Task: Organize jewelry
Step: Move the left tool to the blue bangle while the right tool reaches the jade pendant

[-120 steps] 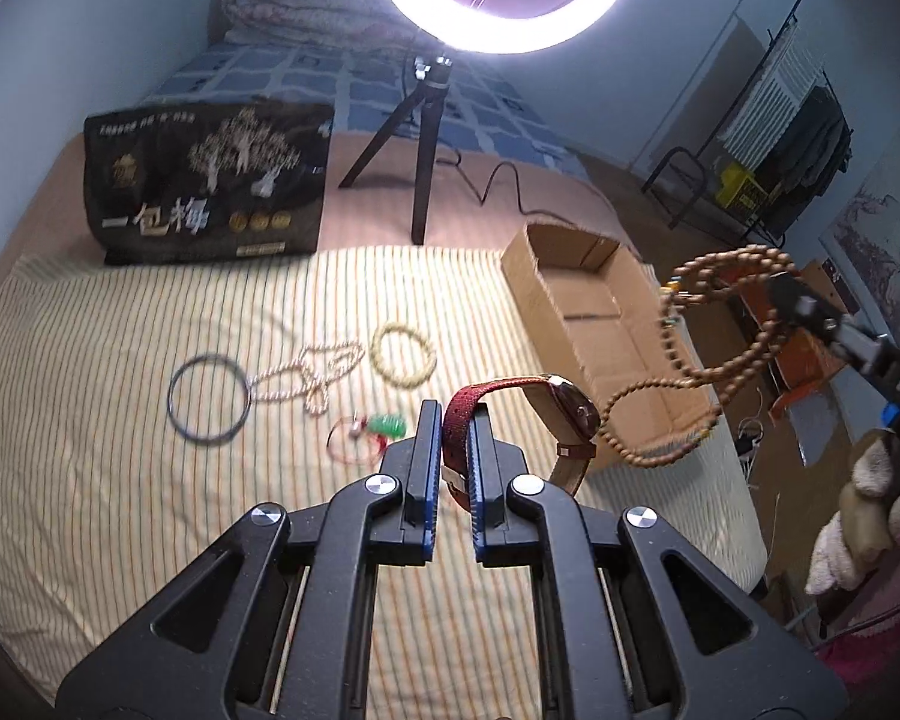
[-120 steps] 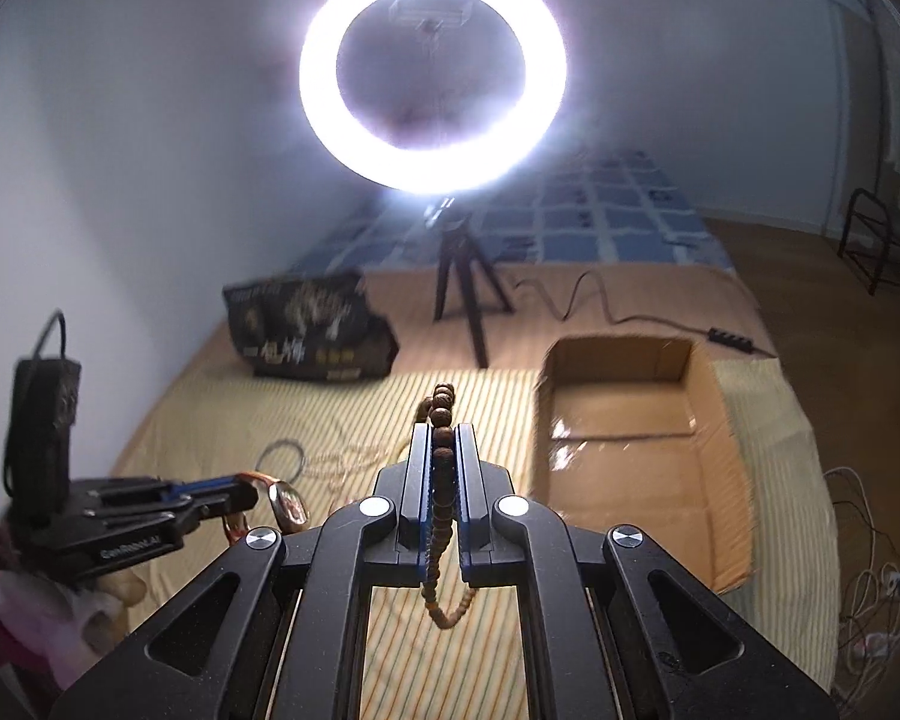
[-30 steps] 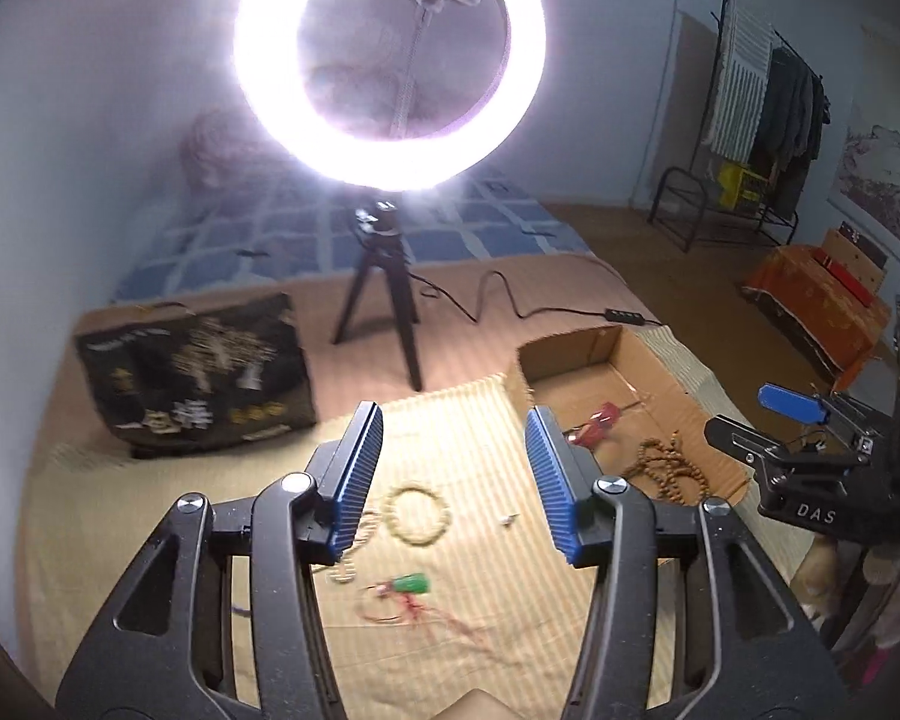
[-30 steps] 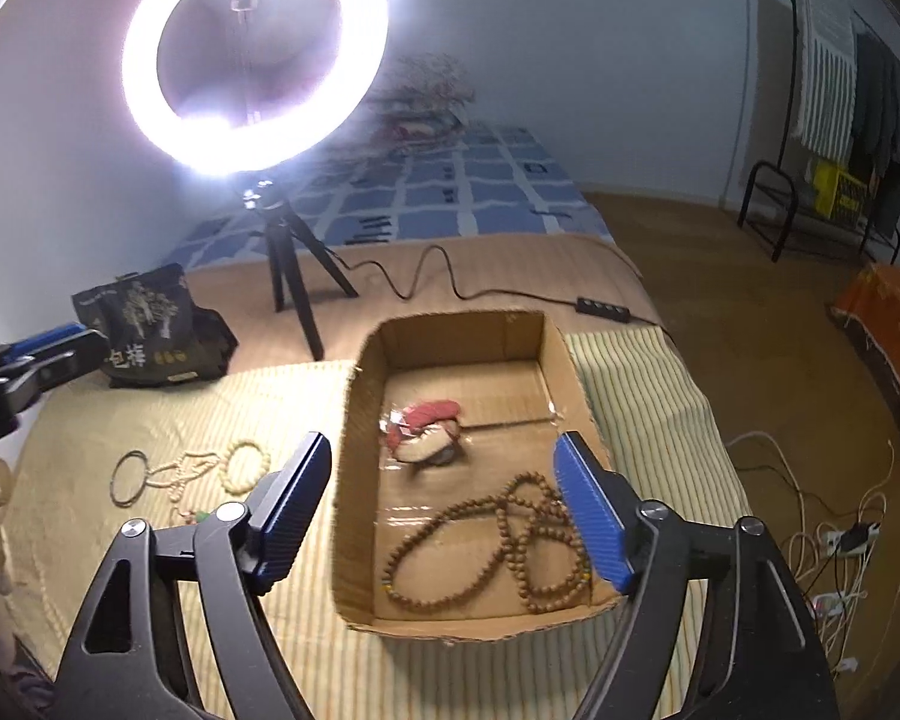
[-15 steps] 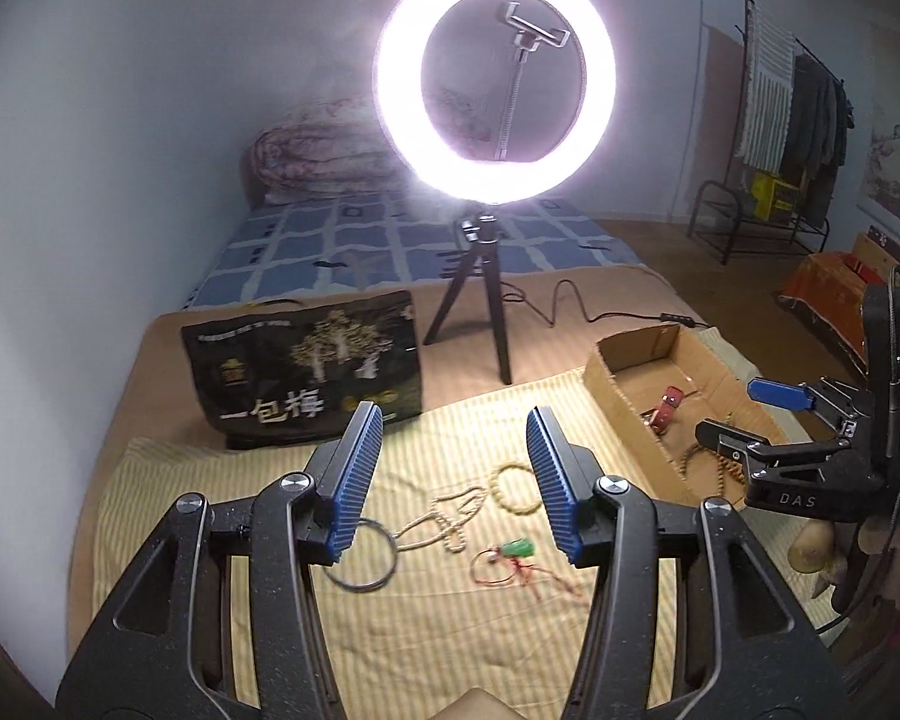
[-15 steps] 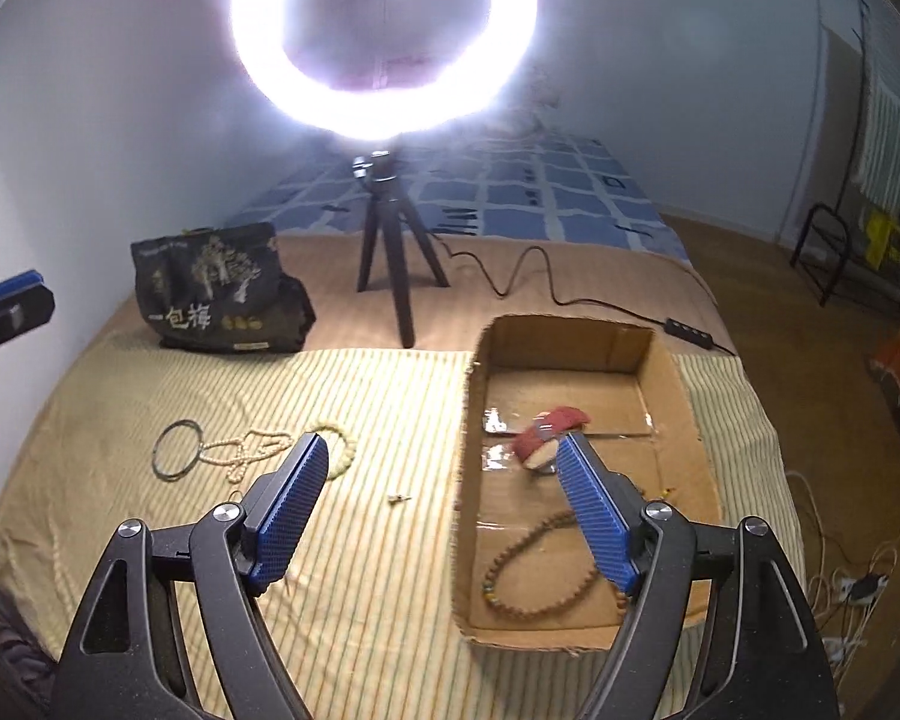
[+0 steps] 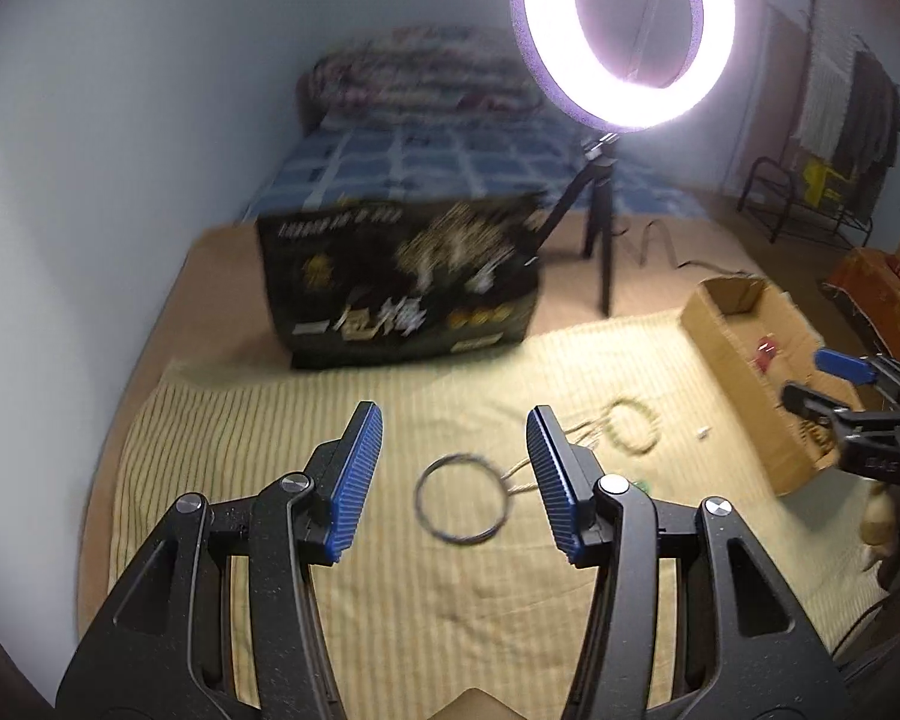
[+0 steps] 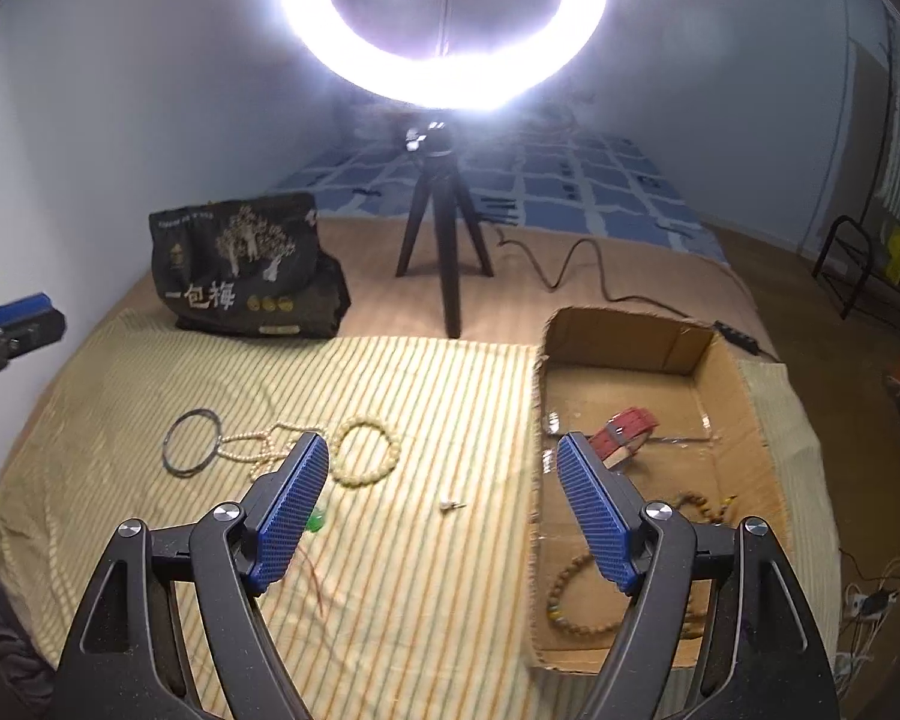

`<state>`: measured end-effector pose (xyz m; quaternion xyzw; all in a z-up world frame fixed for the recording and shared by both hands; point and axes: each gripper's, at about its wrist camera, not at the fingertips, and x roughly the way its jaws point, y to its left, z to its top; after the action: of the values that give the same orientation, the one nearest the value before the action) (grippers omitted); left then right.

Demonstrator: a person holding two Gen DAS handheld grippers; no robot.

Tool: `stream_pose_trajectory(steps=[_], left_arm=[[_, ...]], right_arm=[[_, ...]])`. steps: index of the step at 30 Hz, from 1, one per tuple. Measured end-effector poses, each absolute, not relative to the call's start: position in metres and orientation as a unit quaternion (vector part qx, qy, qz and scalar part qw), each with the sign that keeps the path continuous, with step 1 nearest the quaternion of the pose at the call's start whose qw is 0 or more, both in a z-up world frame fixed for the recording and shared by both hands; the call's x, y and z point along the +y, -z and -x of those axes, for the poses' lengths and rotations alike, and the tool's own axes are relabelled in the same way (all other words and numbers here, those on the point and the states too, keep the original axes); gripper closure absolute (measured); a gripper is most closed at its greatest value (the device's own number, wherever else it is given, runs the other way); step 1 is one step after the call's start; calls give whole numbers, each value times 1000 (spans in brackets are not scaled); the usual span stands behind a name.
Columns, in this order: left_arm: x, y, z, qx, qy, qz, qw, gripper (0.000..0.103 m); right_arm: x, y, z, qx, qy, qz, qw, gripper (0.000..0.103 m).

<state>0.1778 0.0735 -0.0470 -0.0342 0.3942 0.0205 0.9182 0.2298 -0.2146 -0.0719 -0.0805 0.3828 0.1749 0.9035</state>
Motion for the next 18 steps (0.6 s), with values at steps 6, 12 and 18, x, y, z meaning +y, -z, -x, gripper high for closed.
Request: stream_pose_trajectory(steps=[6, 12, 18], left_arm=[[111, 94, -192, 463, -16, 100, 881, 51], [116, 127, -201, 498, -7, 113, 860, 52], [111, 151, -213, 523, 2, 110, 845, 52]], right_arm=[[-195, 93, -232, 422, -216, 93, 875, 25], [-171, 121, -229, 455, -260, 117, 843, 25], [-149, 142, -224, 467, -288, 151, 822, 29]])
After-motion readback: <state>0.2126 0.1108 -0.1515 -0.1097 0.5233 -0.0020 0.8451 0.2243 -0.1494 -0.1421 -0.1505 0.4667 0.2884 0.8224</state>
